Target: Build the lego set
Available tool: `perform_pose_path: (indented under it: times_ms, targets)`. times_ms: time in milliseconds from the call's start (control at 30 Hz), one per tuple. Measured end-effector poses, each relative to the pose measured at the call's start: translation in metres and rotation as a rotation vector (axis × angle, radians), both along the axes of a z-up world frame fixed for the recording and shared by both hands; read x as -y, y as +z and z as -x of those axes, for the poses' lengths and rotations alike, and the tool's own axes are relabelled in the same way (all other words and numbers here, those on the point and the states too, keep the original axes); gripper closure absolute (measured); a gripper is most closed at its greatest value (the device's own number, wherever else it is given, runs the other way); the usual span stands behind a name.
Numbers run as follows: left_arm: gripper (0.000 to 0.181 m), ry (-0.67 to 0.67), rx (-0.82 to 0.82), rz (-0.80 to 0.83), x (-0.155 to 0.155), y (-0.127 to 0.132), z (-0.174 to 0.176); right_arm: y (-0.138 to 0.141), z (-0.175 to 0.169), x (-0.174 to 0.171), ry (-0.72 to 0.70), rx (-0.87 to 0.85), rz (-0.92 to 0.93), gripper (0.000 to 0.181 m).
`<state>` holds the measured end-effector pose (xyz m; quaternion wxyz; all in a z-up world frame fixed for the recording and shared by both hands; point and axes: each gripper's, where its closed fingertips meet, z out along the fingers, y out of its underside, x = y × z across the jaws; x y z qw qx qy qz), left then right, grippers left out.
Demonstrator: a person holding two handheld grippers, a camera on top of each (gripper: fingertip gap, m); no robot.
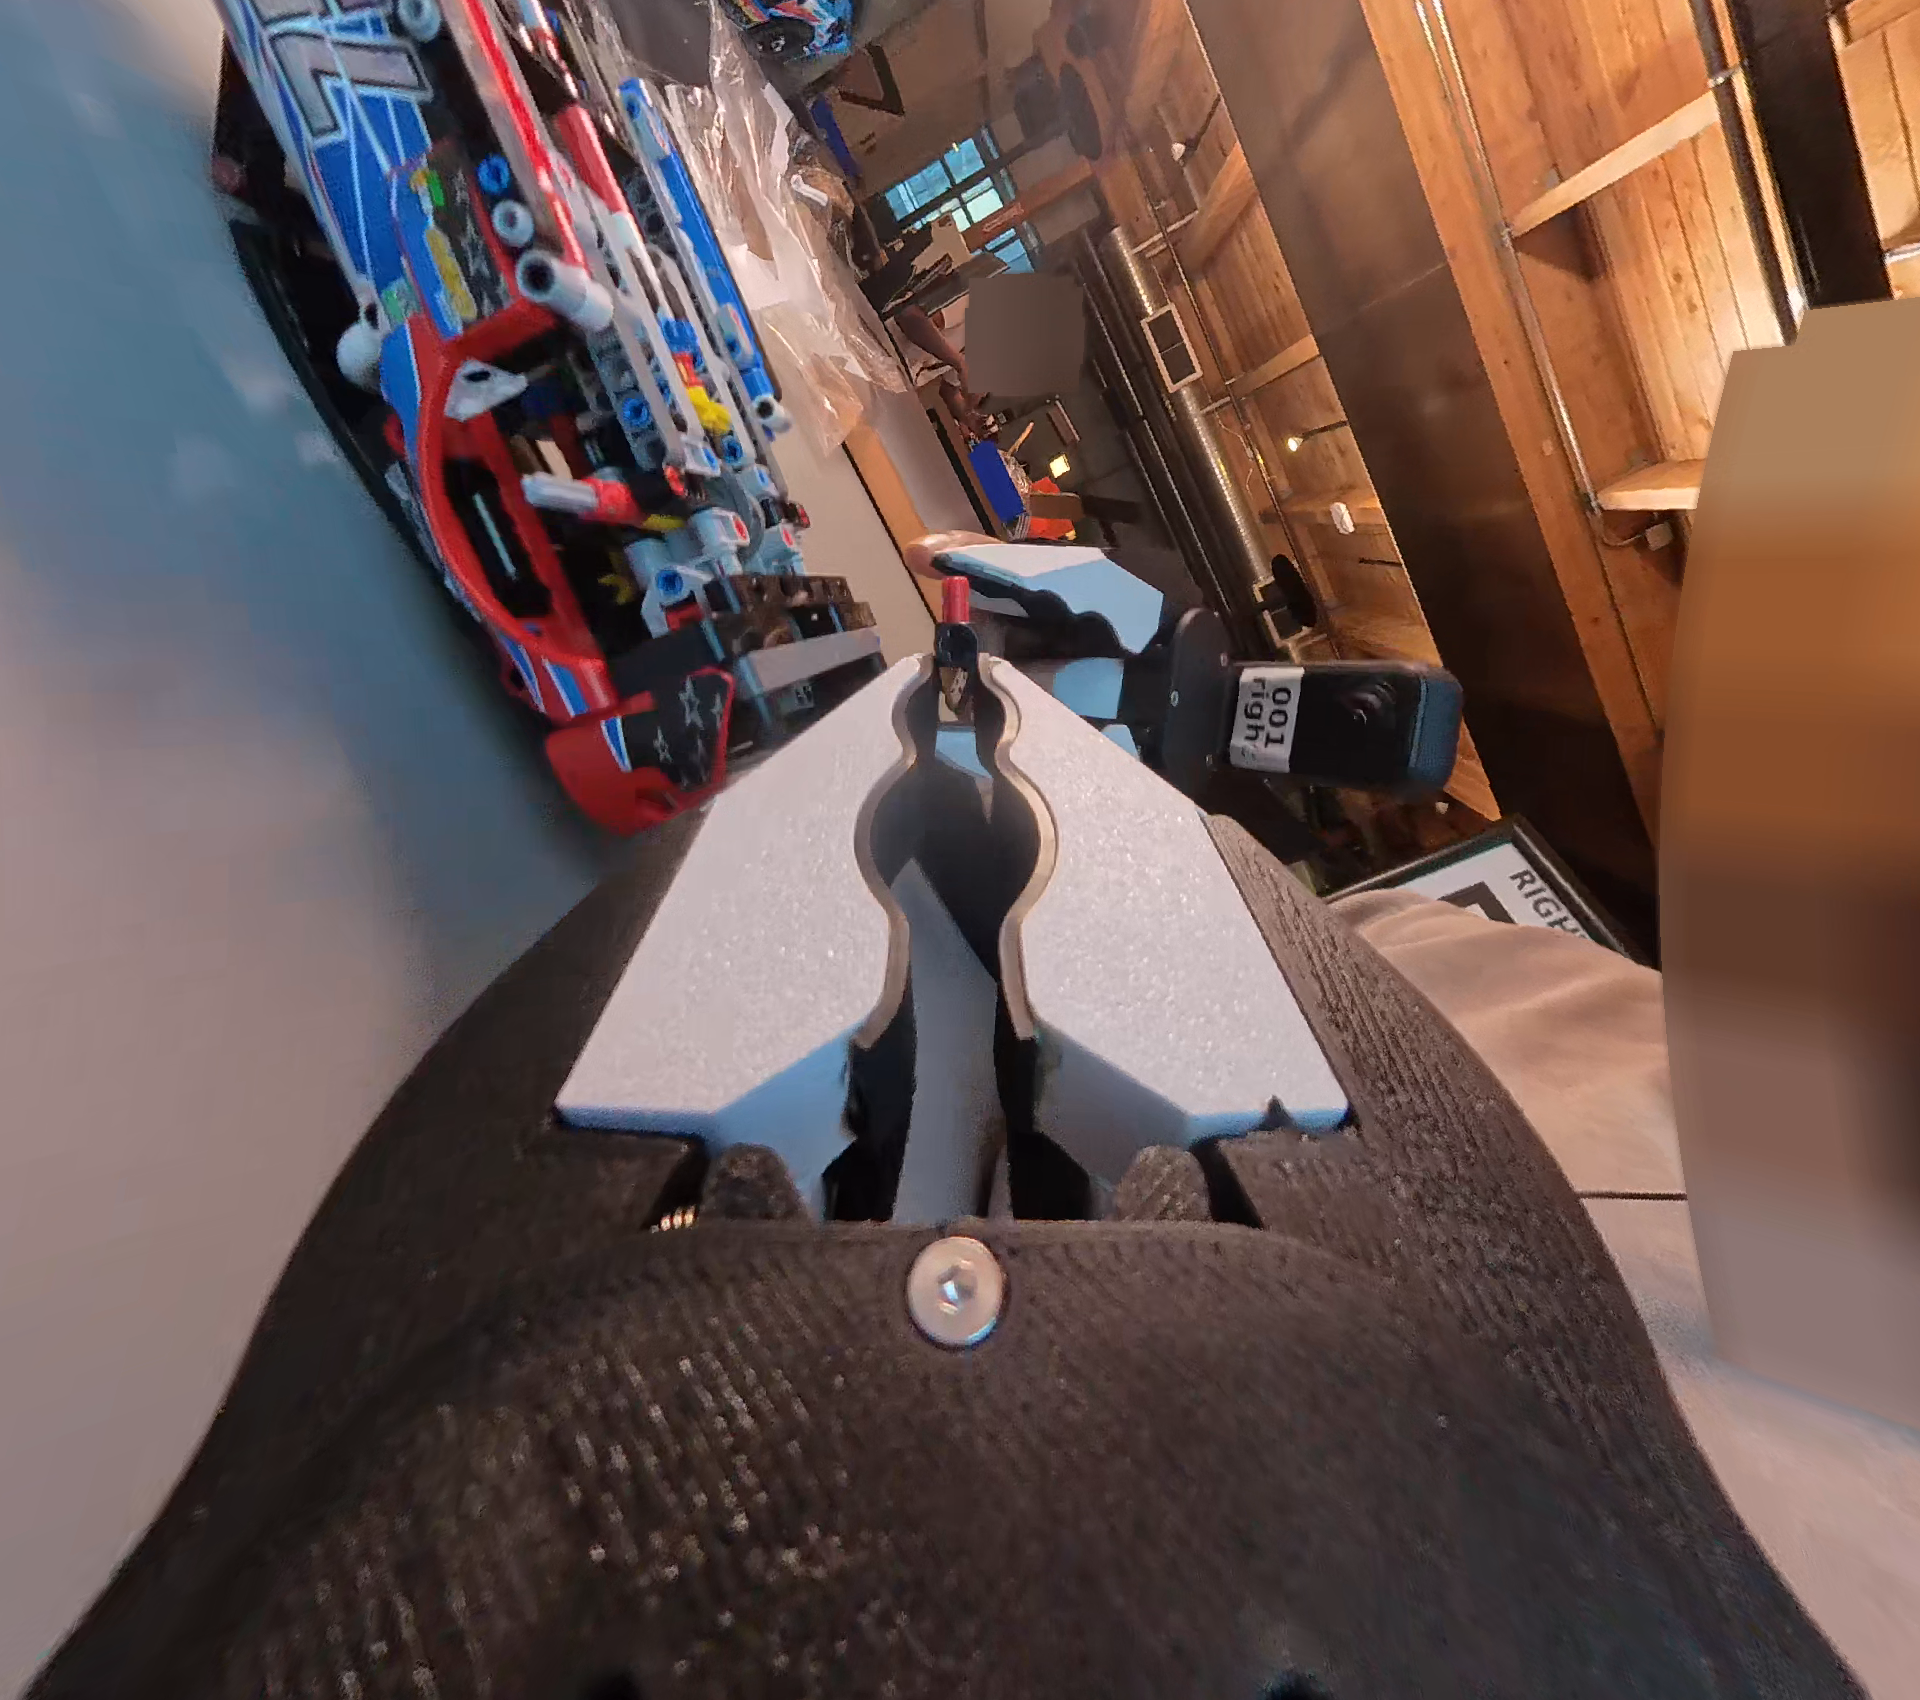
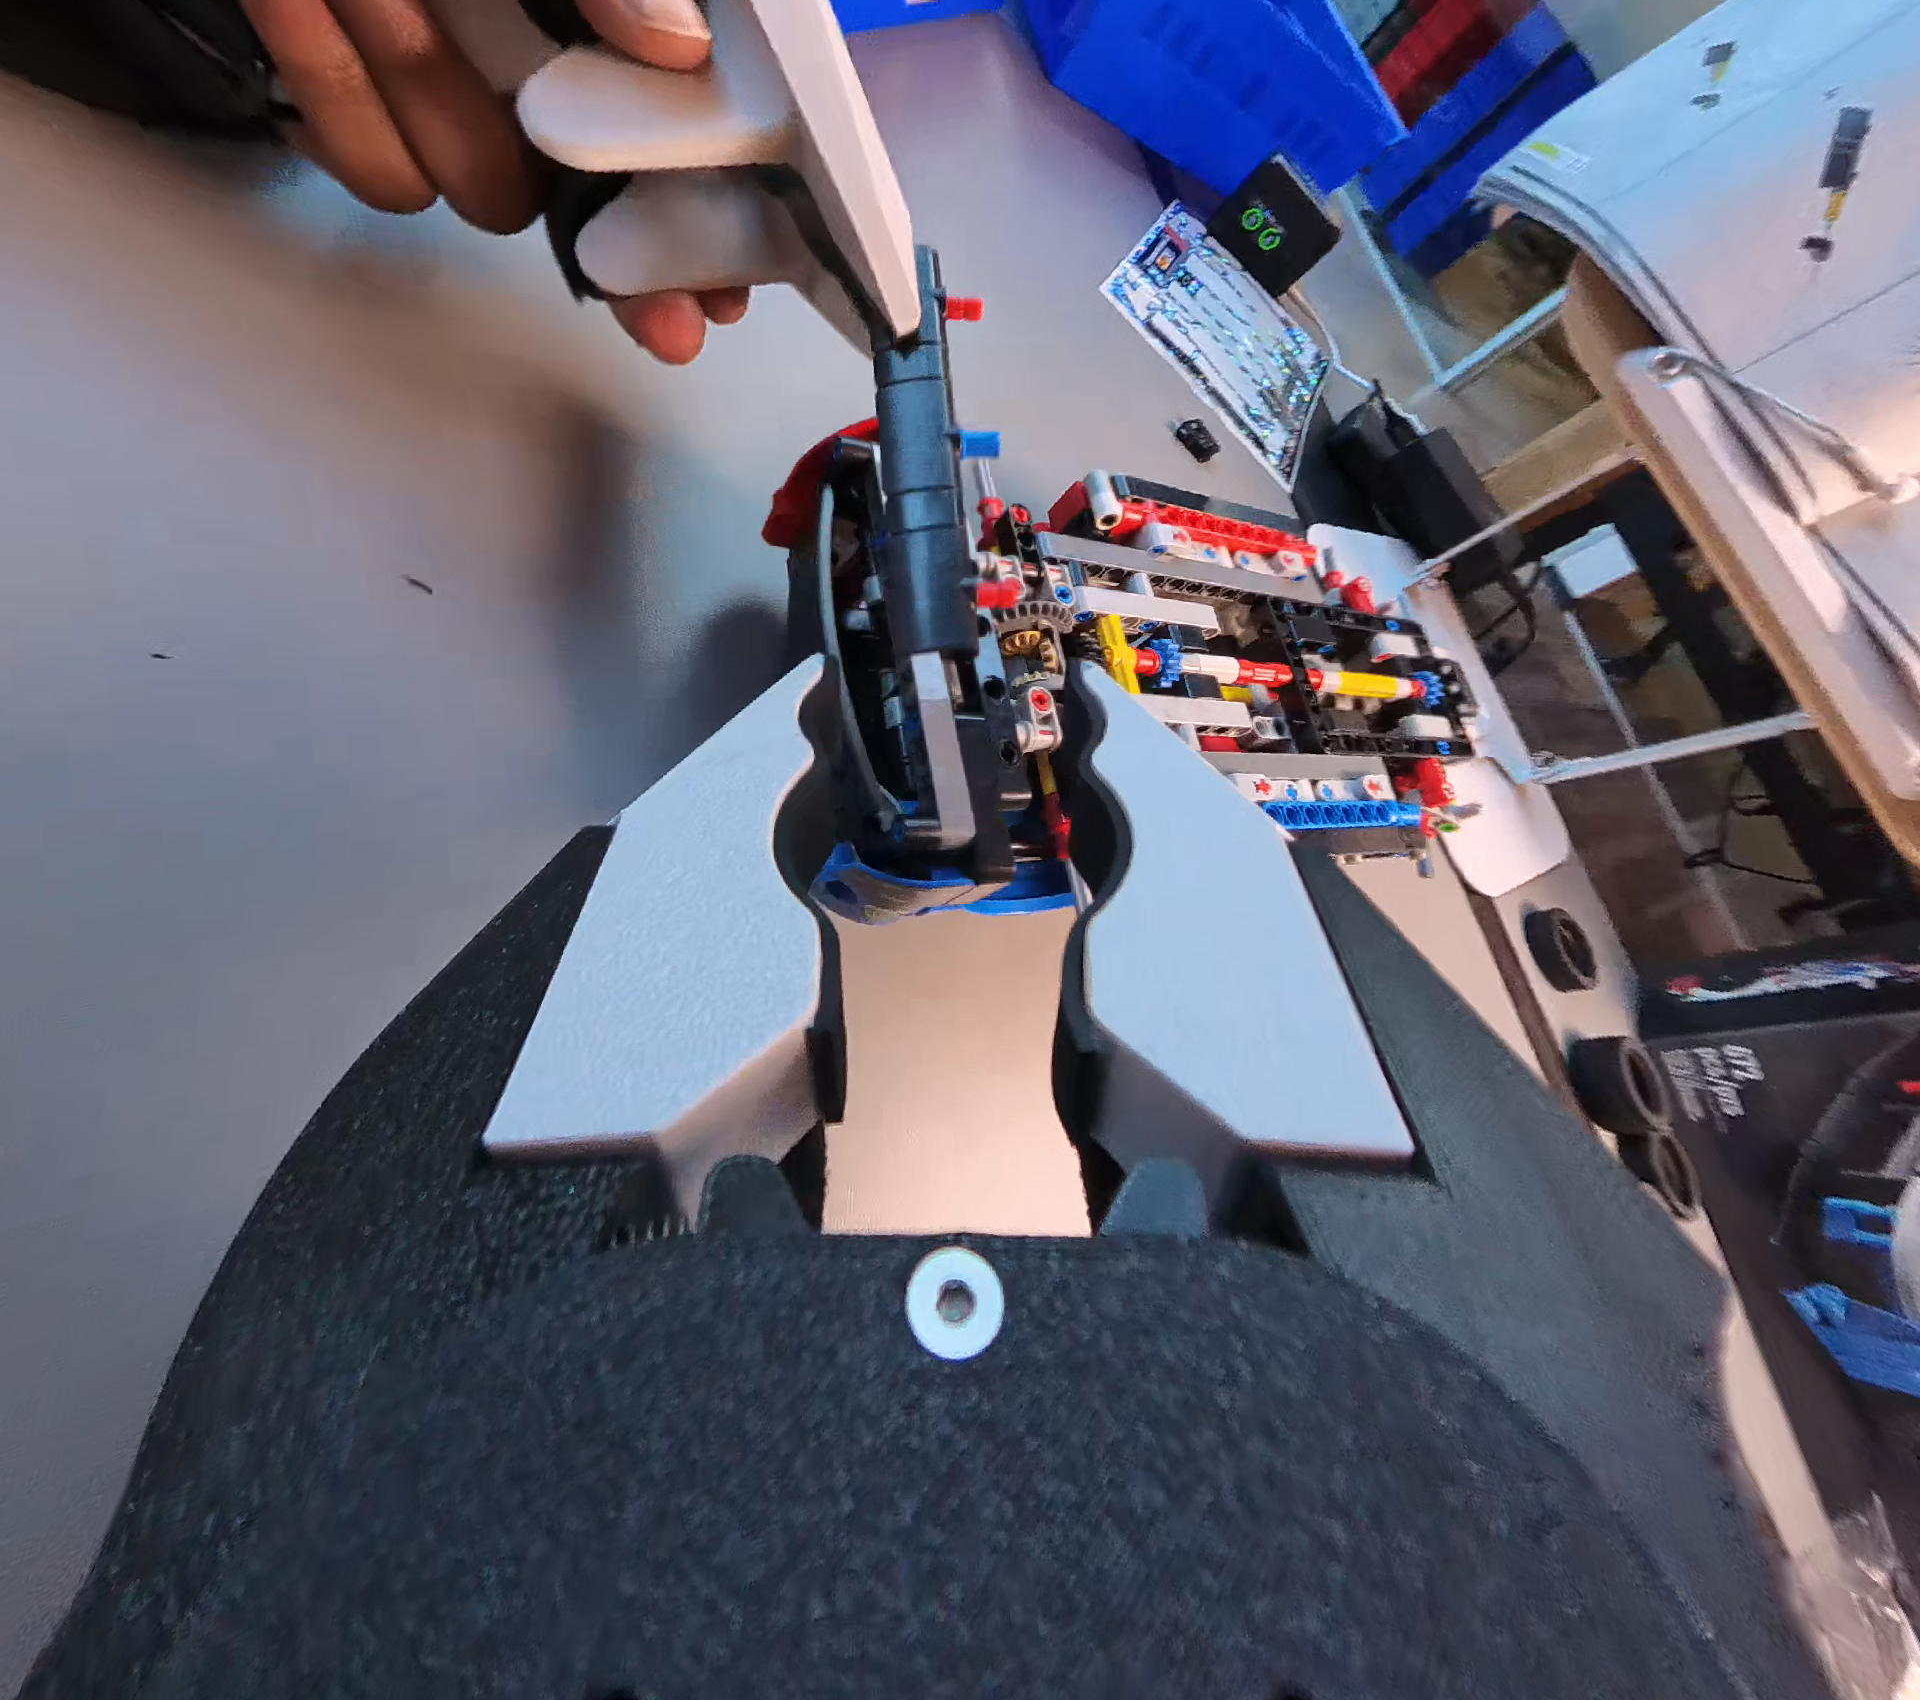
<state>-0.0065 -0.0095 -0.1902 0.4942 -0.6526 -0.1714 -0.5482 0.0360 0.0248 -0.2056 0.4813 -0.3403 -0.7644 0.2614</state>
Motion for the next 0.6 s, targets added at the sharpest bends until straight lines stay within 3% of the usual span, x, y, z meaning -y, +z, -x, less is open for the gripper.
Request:
perform_pose_path:
  times_ms: [233, 600]
  targets:
    - [0.177, 0.017, 0.103, 0.07, 0.001, -0.013, -0.015, -0.003, -0.007, 0.009, -0.038, -0.106, -0.281, 0.169]
    - [0.177, 0.016, 0.18, 0.152, -0.004, -0.031, -0.018, -0.02, -0.009, 0.006, -0.02, -0.097, -0.41, 0.17]
